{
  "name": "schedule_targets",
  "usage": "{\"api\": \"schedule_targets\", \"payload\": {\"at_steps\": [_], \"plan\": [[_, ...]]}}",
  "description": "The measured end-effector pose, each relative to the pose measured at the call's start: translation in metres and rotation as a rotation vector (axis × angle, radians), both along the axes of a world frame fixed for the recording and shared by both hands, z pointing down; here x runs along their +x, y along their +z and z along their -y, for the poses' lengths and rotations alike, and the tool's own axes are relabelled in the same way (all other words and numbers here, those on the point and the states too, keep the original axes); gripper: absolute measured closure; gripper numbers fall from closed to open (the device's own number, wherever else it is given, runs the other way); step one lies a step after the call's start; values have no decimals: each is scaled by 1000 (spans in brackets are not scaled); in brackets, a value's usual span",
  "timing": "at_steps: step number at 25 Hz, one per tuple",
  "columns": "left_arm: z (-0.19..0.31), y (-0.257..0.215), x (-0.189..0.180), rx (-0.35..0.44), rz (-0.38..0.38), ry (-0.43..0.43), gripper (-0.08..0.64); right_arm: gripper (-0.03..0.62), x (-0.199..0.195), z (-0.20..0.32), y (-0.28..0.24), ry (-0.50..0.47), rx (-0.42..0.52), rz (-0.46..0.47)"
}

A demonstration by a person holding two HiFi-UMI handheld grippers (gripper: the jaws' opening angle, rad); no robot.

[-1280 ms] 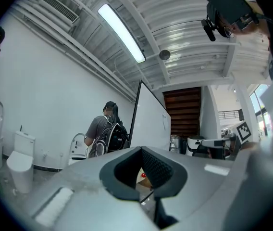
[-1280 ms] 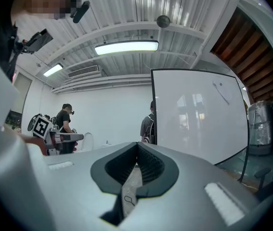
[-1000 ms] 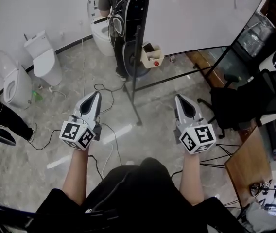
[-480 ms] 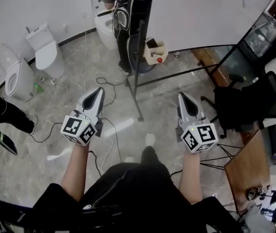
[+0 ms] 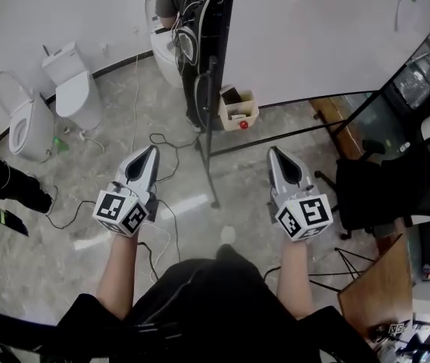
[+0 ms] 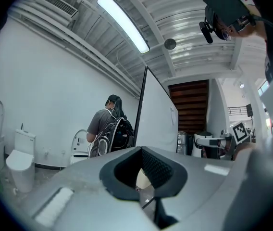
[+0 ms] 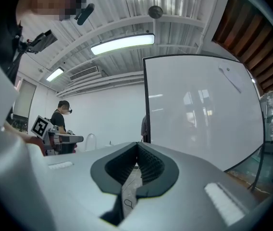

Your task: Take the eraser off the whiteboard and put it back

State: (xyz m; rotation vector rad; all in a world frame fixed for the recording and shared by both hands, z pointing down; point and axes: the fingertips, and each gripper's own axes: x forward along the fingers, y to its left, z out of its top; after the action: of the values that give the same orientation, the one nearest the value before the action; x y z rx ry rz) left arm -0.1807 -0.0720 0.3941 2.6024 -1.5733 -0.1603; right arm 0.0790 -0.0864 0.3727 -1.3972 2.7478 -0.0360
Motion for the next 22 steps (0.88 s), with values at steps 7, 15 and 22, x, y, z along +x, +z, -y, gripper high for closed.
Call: {"api": "schedule_targets", "payload": {"at_steps": [7, 15, 22], "plan": [[56, -7, 20, -9, 2, -60, 555, 583, 11, 74, -1, -70, -17, -9], [103, -1, 51, -29, -12, -126, 555, 583, 25, 134, 8, -152, -30, -3], [118, 5, 68, -45, 0, -139, 555, 583, 22, 161, 23, -196, -42, -31]]}}
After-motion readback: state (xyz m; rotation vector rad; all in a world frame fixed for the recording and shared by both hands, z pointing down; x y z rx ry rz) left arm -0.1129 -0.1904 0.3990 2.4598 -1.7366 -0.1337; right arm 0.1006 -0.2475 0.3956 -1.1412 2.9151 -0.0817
